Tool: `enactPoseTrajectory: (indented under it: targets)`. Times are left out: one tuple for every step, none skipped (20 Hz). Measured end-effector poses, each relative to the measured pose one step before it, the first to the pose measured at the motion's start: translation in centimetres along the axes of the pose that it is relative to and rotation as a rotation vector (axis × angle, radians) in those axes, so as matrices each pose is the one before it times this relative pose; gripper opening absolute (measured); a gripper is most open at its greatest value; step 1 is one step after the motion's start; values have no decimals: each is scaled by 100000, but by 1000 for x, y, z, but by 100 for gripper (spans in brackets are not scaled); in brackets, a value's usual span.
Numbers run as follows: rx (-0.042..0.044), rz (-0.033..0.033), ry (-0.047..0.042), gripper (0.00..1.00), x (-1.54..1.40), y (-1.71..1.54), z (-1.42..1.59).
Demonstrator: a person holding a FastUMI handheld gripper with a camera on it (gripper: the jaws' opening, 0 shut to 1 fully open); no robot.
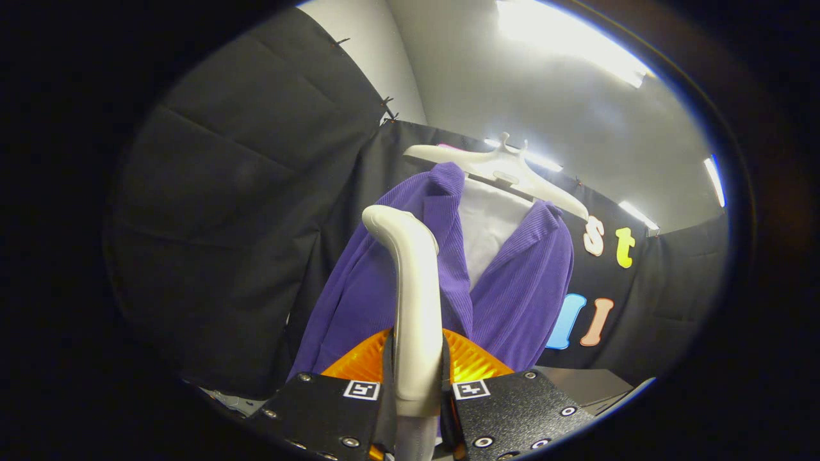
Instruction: Iron the clothes twice with a garment steamer, once on the left side and once on the right side.
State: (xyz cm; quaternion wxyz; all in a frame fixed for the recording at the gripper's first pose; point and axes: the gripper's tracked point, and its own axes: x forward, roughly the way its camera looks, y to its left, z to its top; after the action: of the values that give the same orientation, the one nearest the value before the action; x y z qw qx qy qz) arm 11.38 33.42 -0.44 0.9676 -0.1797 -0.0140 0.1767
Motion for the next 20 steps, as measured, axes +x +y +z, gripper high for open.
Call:
enactPoseTrajectory:
  targets:
    - [-1331,-15,1270,27,-271,124,-891]
    - [-435,201,1134,27,-292,205,-915]
    - [214,874,1277,27,-222,340,-1086]
    - [296,1198,2898,27,-143,480,-1352]
    - [347,1009,2867,27,-215,406,-1547]
    - [-219,228,18,27,-176,373,-938]
    - [-1268,-72,1300,27,-224,177,-994]
    - [-729,761,1925,27,-69,234,-1044]
    - [219,1257,2125,27,-164,404,-1187]
    - [-125,655,1038,27,-191,324,-933]
    - [-573,294,1385,27,-270,148,-772]
    - [-20,591,1329,27,-220,183,-1029]
    - [-22,682,1510,27,-119,292,-967]
    - [-202,550,1478,27,29,262,-870]
    - [-218,516,1293,27,-102,225,-803]
    - [14,363,964,27,-110,112,-703]
    - [-141,221,497,27,-123,227,-556]
    - [-403,277,1089,27,90,119,-622]
    - [-756,185,451,27,107,230,-480]
    - [-763,301,624,27,127,177,-548]
